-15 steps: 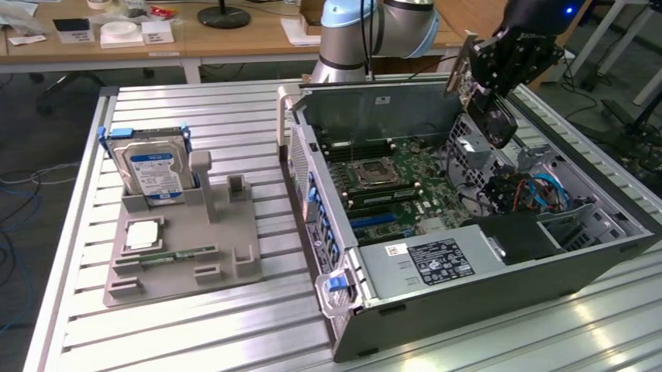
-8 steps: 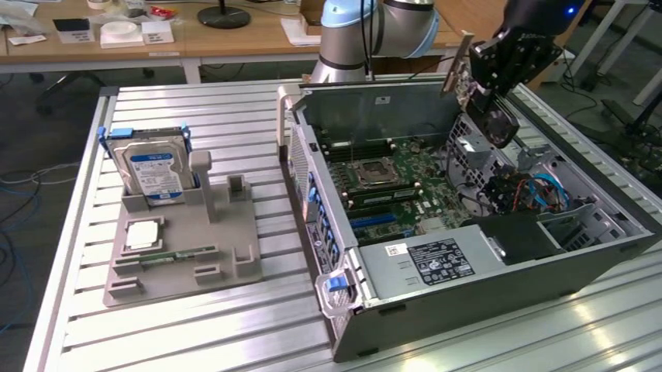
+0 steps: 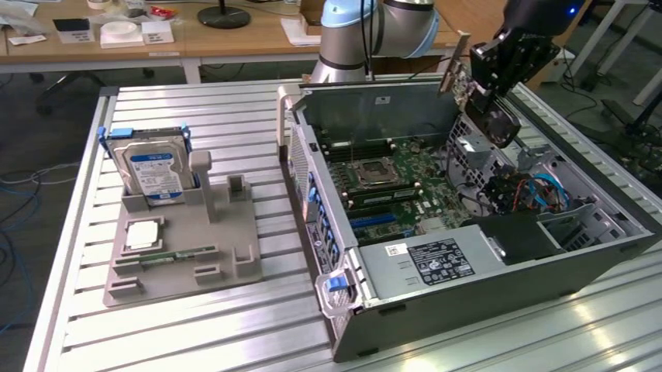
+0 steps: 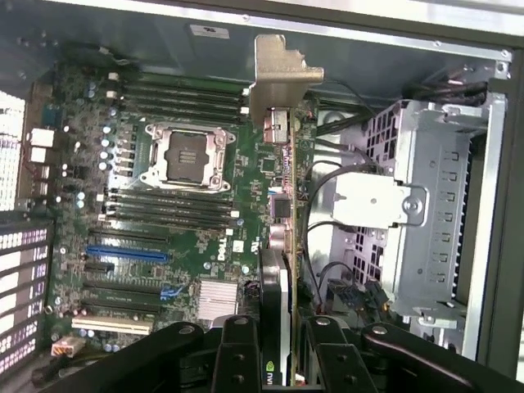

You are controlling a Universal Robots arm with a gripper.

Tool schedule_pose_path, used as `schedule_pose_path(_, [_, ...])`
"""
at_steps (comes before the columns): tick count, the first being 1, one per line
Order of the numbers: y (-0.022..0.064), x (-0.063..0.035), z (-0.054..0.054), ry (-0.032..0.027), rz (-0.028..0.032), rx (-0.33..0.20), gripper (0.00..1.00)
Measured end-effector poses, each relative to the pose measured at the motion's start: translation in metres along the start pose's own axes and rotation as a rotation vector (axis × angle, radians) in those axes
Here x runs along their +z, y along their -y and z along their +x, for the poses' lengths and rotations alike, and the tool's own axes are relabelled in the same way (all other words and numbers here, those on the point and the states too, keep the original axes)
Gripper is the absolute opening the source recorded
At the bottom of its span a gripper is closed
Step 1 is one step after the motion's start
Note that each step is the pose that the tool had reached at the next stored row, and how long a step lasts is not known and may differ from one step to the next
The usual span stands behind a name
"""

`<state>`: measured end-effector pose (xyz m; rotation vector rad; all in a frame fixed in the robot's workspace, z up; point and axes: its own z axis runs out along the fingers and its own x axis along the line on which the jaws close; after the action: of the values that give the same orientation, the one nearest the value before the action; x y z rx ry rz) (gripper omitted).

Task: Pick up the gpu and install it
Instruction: 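Insert the gpu into the slot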

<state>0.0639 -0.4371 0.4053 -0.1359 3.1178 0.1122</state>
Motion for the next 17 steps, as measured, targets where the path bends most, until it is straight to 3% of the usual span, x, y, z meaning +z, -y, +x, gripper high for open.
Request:
schedule_pose_path(3, [0.0000,0.0009,0.0000,-0.0076,-0.0025,-0.108,0.27])
schedule_pose_path(17, [0.0001,0.0016,0.0000,-0.0170,-0.0054,-0.240,0.27])
